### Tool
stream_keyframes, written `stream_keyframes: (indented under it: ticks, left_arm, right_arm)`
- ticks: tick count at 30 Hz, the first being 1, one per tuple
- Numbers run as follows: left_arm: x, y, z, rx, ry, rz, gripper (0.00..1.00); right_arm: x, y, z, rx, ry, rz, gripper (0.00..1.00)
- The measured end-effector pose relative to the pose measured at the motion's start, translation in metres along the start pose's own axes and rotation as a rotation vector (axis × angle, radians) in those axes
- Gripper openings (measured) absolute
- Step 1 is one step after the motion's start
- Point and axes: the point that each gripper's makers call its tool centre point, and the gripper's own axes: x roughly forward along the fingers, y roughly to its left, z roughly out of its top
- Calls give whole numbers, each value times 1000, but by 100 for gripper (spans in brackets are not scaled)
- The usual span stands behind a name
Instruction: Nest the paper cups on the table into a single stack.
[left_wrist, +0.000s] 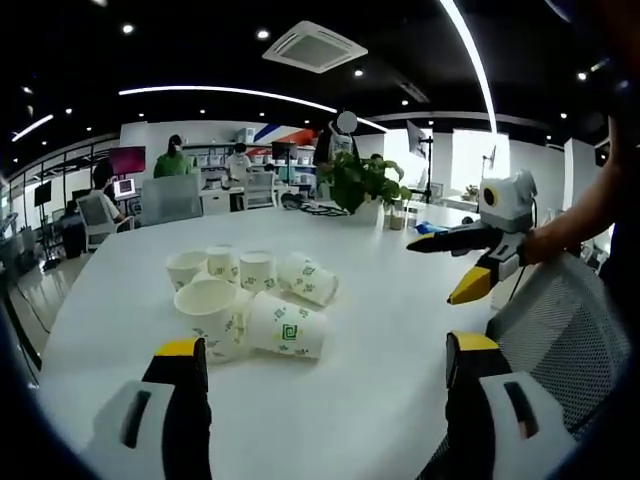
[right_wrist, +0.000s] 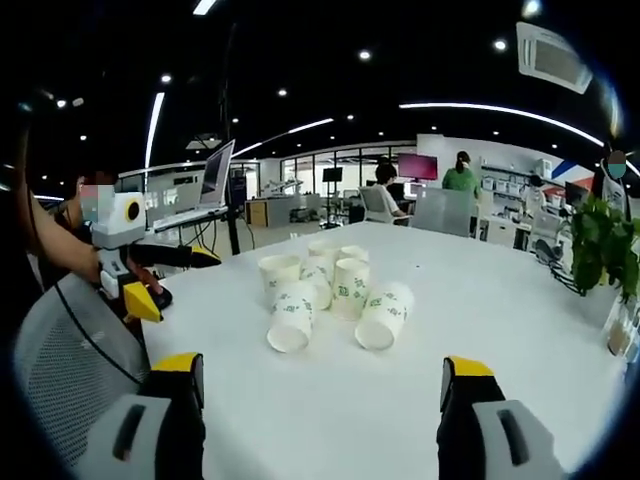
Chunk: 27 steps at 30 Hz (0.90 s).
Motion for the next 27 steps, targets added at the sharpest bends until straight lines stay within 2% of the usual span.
stream_keyframes:
  ticks: [27]
  left_arm:
    - [1,2,-5,4,11,-5,99]
  right_arm:
    - [3,-1,-7,1,21,2,98]
